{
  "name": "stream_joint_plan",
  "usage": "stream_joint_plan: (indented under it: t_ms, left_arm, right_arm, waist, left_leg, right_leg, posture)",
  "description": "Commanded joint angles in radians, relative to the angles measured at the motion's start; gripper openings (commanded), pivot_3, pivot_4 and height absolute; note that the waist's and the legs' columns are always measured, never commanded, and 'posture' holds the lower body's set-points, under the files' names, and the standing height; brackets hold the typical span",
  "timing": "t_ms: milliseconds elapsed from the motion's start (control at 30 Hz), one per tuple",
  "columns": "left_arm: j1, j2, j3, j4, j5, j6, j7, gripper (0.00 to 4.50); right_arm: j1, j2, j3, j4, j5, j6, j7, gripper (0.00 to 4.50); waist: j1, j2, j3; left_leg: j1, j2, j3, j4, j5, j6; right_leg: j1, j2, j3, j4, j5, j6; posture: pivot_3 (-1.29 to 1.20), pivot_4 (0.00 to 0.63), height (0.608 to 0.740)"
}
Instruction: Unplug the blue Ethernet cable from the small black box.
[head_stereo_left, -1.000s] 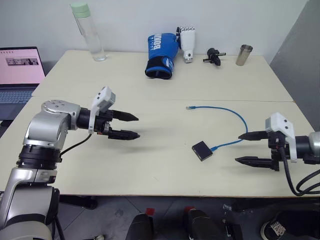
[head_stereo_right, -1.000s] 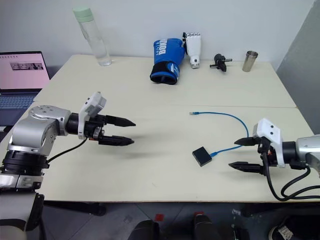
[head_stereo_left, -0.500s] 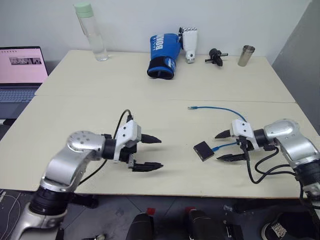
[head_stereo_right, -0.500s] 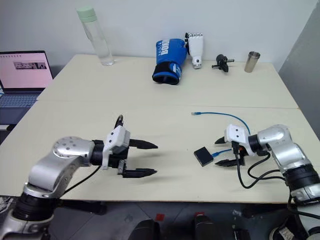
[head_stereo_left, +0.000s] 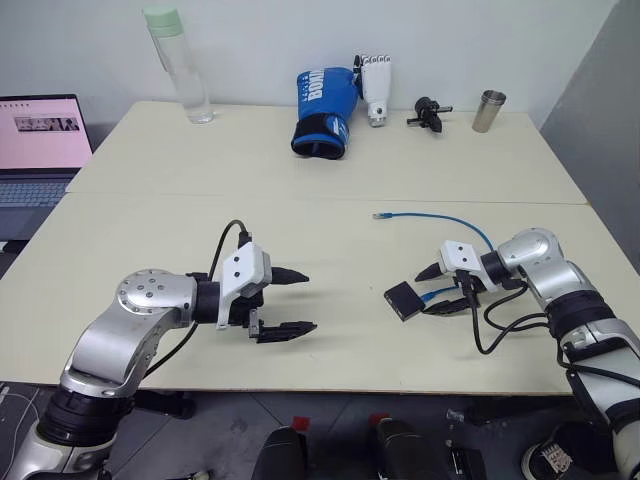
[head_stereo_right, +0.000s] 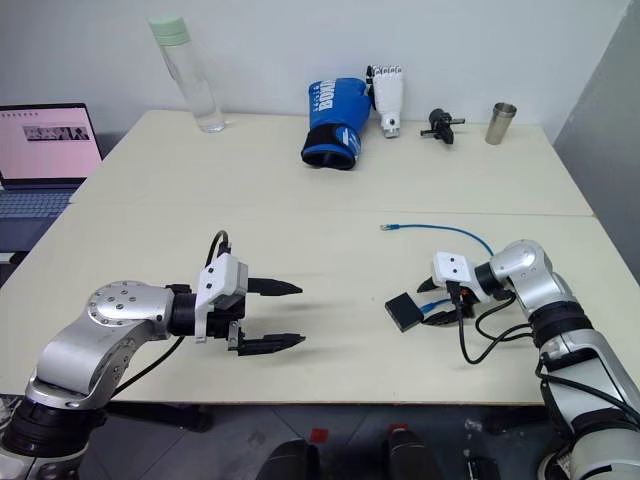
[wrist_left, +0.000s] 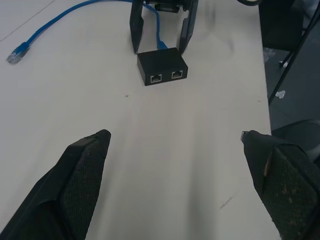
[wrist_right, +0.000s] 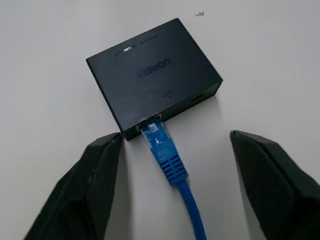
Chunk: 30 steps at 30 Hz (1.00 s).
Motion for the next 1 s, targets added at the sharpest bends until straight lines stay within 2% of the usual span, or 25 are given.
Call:
stream_joint_plan:
  t_ms: [33, 333, 400, 567, 633, 767, 833, 1000]
  left_arm:
    - [0.0, 0.013, 0.024, -0.023, -0.023, -0.008, 0.007, 4.5]
    - [-0.045, 0.003, 0.005, 0.024, -0.02, -0.021, 0.002, 4.5]
    - [-0.053, -0.001, -0.001, 0.034, -0.018, -0.026, 0.001, 4.5]
    - [-0.078, -0.011, -0.009, 0.061, -0.02, -0.033, -0.004, 4.5]
    - [-0.112, -0.028, 0.014, 0.084, -0.056, 0.017, 0.019, 4.5]
    - [-0.24, -0.076, 0.115, 0.156, -0.229, 0.235, 0.089, 4.5]
    - [-0.32, -0.083, 0.147, 0.211, -0.296, 0.323, 0.096, 4.5]
    - [-0.481, -0.127, 0.172, 0.348, -0.356, 0.41, 0.131, 4.5]
  right_arm:
    - [-0.015, -0.007, -0.013, 0.029, -0.02, -0.033, 0.035, 2.58]
    - [0.001, -0.041, -0.034, -0.001, -0.004, -0.022, 0.058, 0.43]
    - [0.013, -0.053, -0.047, -0.049, 0.016, 0.007, 0.063, 0.13]
    - [0.072, -0.1, -0.107, -0.26, 0.073, 0.116, 0.027, 0.13]
    - [0.096, -0.111, -0.142, -0.353, 0.087, 0.141, -0.024, 0.13]
    - [0.12, -0.095, -0.225, -0.497, 0.036, 0.107, -0.245, 0.13]
    - [0.121, -0.083, -0.25, -0.538, -0.047, 0.018, -0.402, 0.13]
    - [0.164, -0.058, -0.246, -0.639, -0.171, -0.113, -0.608, 0.13]
  waist:
    - [0.0, 0.0, 0.0]
    - [0.001, 0.0, 0.0]
    - [0.002, 0.0, 0.0]
    - [0.003, 0.0, 0.0]
    - [0.003, 0.001, 0.0]
    - [0.003, 0.001, 0.0]
    - [0.003, 0.0, 0.001]
    - [0.003, 0.0, 0.001]
  left_leg:
    - [0.0, 0.0, 0.0, 0.0, 0.0, 0.0]
    - [0.0, 0.0, 0.0, 0.0, 0.0, 0.0]
    - [0.0, 0.0, 0.0, 0.0, 0.0, 0.0]
    - [-0.001, 0.0, -0.001, 0.0, 0.0, 0.0]
    - [-0.001, 0.0, -0.001, 0.0, 0.0, 0.0]
    - [-0.001, -0.001, -0.002, 0.001, 0.0, 0.0]
    - [-0.001, -0.001, -0.002, 0.002, 0.0, 0.0]
    - [-0.002, -0.002, -0.002, 0.001, 0.0, 0.0]
  right_leg:
    - [0.0, 0.0, 0.0, 0.0, 0.0, 0.0]
    - [0.0, 0.0, 0.0, 0.0, 0.0, 0.0]
    - [0.0, 0.0, 0.0, 0.0, 0.0, 0.0]
    - [0.0, -0.001, 0.0, 0.0, 0.0, 0.0]
    - [0.0, -0.001, -0.001, 0.0, 0.0, 0.0]
    - [0.0, 0.0, -0.001, 0.002, 0.0, 0.0]
    - [-0.001, 0.0, -0.002, 0.003, 0.0, 0.0]
    - [-0.002, 0.0, -0.002, 0.003, 0.0, 0.001]
  posture:
    - [0.0, 0.15, 0.74]
    - [0.0, 0.15, 0.74]
    - [0.0, 0.15, 0.74]
    - [0.0, 0.15, 0.74]
    - [0.0, 0.15, 0.74]
    - [0.0, 0.15, 0.74]
    - [0.0, 0.15, 0.74]
    - [0.0, 0.15, 0.74]
